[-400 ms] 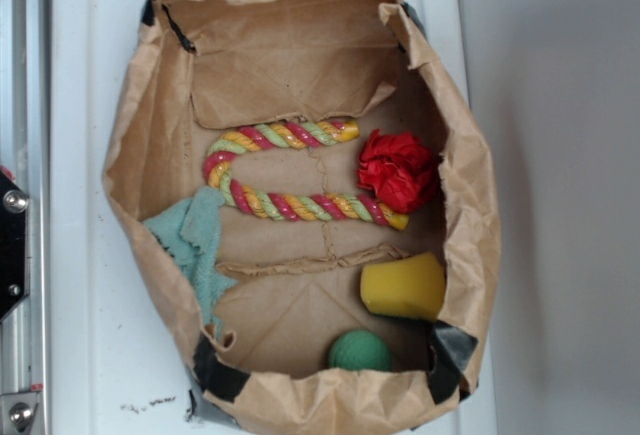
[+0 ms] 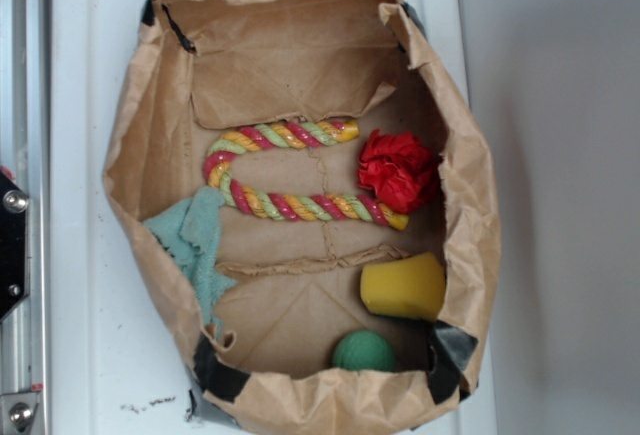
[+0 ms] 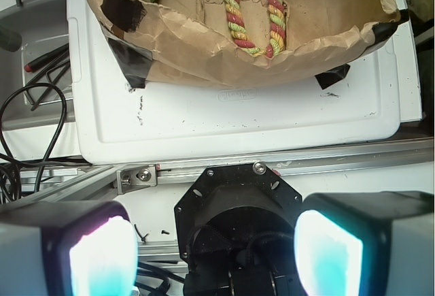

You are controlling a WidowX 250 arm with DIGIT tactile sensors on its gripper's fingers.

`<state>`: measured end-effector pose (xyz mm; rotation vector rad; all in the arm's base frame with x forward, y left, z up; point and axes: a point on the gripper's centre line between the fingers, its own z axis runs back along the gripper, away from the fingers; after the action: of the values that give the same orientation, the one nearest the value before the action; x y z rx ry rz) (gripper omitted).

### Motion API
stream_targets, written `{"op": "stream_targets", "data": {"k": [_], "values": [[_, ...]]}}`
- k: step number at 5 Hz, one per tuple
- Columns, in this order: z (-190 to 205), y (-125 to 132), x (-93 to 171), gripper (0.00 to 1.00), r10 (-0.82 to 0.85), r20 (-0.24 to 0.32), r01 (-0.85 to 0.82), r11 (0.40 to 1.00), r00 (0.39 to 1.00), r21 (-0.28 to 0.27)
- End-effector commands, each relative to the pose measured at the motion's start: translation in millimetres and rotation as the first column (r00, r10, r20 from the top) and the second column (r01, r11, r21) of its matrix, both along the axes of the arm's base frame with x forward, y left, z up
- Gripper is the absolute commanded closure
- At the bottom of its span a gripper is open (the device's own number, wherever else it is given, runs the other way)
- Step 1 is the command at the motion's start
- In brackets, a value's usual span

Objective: Grab the blue cloth.

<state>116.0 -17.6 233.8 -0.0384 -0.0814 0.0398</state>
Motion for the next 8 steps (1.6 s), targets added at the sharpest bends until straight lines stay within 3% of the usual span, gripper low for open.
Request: {"op": "stream_targets", "data": {"k": [1,2,4,8], "values": [[10,-4,84,0.00,0.083,0.061,-0.079,0.995,0.995,-0.066],[-4,8,110,0.00,0.101,0.064,-0.097,0.994,0.993,-0.057],[-67,50,130,0.00,0.121,-0.002,-0.121,0.993,0.993,-0.007],[-114,39,110,0.00,0.073,-0.117,-0.073,0.997,0.990,0.000]]}}
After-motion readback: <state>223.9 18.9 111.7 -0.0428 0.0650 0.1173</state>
